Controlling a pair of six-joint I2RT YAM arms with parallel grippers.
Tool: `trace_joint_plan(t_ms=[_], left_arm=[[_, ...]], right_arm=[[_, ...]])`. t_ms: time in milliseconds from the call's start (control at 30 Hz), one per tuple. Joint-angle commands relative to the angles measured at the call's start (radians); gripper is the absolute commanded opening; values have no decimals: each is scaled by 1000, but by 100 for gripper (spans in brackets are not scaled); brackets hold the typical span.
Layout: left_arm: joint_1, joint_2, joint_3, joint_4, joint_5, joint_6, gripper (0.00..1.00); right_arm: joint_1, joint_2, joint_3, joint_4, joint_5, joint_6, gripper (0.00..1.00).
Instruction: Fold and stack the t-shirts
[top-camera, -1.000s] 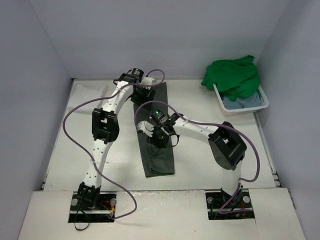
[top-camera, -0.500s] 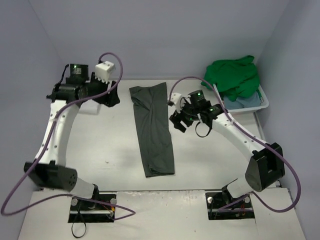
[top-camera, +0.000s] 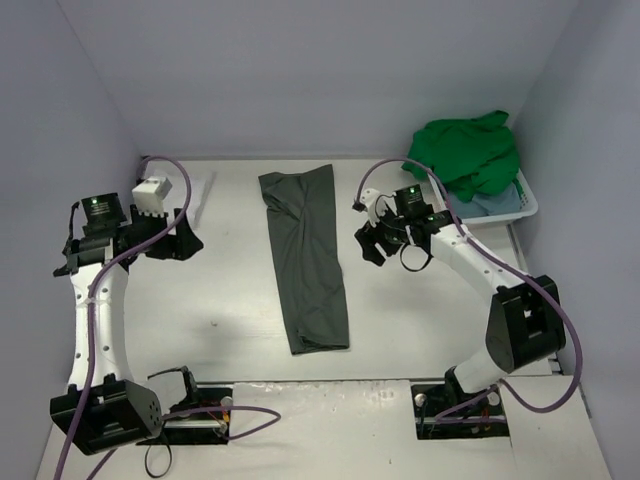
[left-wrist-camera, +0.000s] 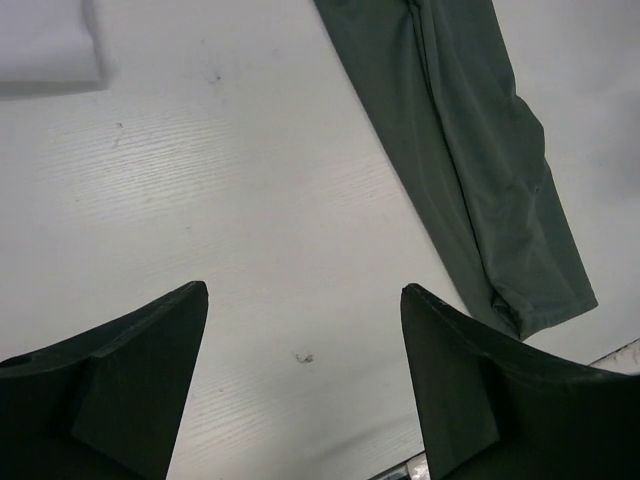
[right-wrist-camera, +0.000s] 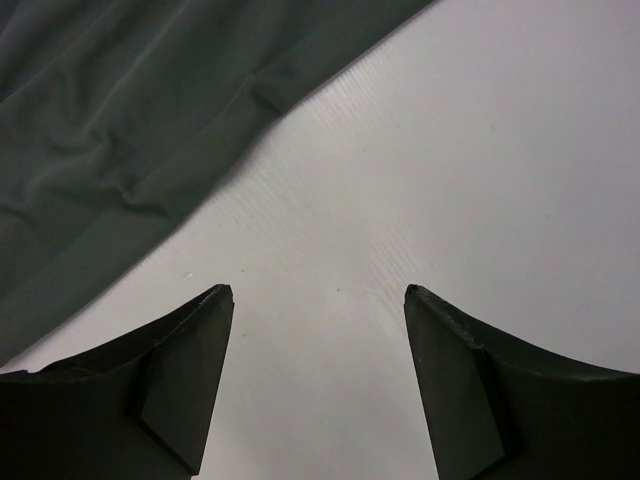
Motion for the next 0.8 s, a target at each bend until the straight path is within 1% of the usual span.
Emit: trace_joint_plan(t_ms=[0, 100, 167, 300, 400, 500, 633, 733, 767], left_arm=[[39, -39, -9, 116, 110, -34, 72], [61, -32, -47, 140, 120, -43, 73], [68, -27, -62, 159, 100, -45, 73], [85, 40, -76, 143, 69, -29, 73], [121, 101, -85, 103, 142, 1, 73], [136, 141, -78, 70, 178, 14, 73], [139, 117, -85, 82, 184, 9, 73], [139, 103, -98, 90, 178, 8, 73], [141, 103, -99, 90, 176, 8, 73]], right_arm=[[24, 16, -4, 41, 37, -10, 67], [53, 8, -7, 40, 49, -15, 67], [57, 8, -8, 40, 52, -17, 67], [61, 13, -16, 40, 52, -21, 67], [81, 22, -20, 37, 51, -24, 67], [112, 21, -16, 29, 58, -24, 67], [226, 16, -1, 15, 121, -27, 67], [289, 14, 1, 4, 173, -40, 68], [355, 10, -10, 1, 202, -44, 68]])
